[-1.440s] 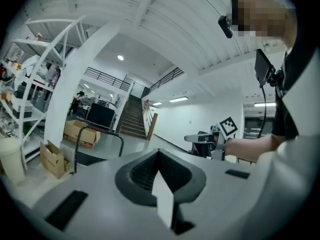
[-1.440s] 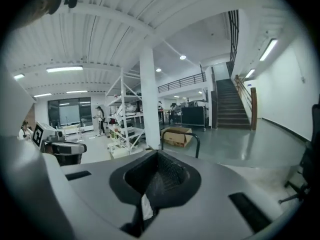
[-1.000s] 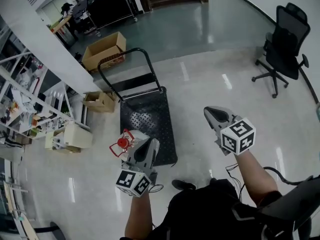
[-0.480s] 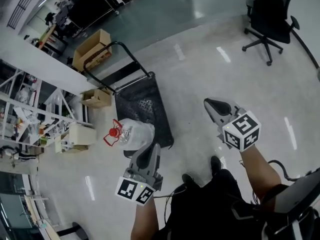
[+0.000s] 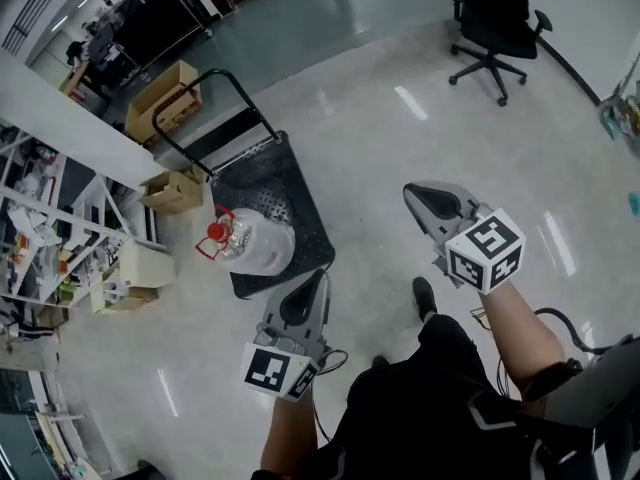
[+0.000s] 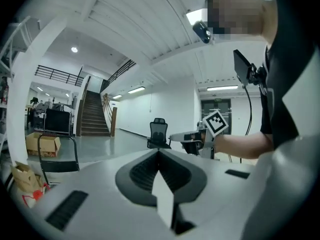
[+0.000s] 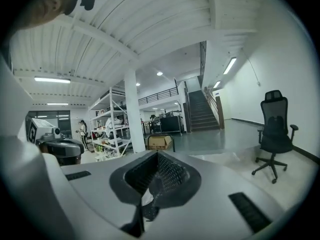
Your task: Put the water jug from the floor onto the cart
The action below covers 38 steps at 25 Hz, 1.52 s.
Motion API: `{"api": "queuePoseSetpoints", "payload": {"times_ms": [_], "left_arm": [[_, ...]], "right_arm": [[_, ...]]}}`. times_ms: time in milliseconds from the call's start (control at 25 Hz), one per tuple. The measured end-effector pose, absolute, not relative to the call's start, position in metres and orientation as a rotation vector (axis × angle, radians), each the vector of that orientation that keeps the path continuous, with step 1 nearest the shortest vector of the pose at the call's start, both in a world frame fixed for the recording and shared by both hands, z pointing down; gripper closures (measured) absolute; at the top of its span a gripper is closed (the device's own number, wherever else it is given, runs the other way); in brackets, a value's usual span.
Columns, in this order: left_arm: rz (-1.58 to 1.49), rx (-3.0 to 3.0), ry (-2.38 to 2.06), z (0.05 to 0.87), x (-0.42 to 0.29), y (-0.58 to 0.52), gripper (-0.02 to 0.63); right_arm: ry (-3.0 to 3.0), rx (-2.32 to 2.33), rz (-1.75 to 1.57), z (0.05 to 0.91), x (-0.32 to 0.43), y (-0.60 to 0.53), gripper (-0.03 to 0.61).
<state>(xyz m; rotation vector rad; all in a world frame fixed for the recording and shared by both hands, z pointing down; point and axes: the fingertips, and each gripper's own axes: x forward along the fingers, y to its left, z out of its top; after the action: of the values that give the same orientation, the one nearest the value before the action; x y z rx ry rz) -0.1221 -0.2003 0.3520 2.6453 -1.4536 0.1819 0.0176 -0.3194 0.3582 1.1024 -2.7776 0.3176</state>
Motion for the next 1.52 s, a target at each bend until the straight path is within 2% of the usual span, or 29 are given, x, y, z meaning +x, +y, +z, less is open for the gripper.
{"api": "queuePoseSetpoints", "payload": {"times_ms": [240,360,720,1040,1240,1520], "left_arm": [[0.02,2.556,-1.38,0.367,-0.179,-0.097,0.614],[0.031,2.572,-1.353,0.361,-0.177,-0.062,0.614],[-0.051,2.595,-1.326,0.329,-0.121,0.027,0.614],[0.057,2.622,-1.345,0.317,0.005,0.127,0.614],[0.093,2.565,-1.415,0.321,0.056,0.192,0.614],[0.119,2.566,-1.444,0.305,0.065,0.268,0.614]], "right_arm": [[-2.725,1.147,0.383,0.36,-0.016,-0.2,0.577],[-2.698,1.165,0.329,0.349,-0.007,-0.154,0.577],[-2.728,1.223,0.31,0.335,0.054,-0.06,0.577],[-2.786,1.152,0.338,0.345,0.166,0.042,0.577],[-2.801,1.117,0.342,0.354,0.224,0.104,0.577],[-2.831,1.08,0.284,0.33,0.22,0.172,0.577]]}}
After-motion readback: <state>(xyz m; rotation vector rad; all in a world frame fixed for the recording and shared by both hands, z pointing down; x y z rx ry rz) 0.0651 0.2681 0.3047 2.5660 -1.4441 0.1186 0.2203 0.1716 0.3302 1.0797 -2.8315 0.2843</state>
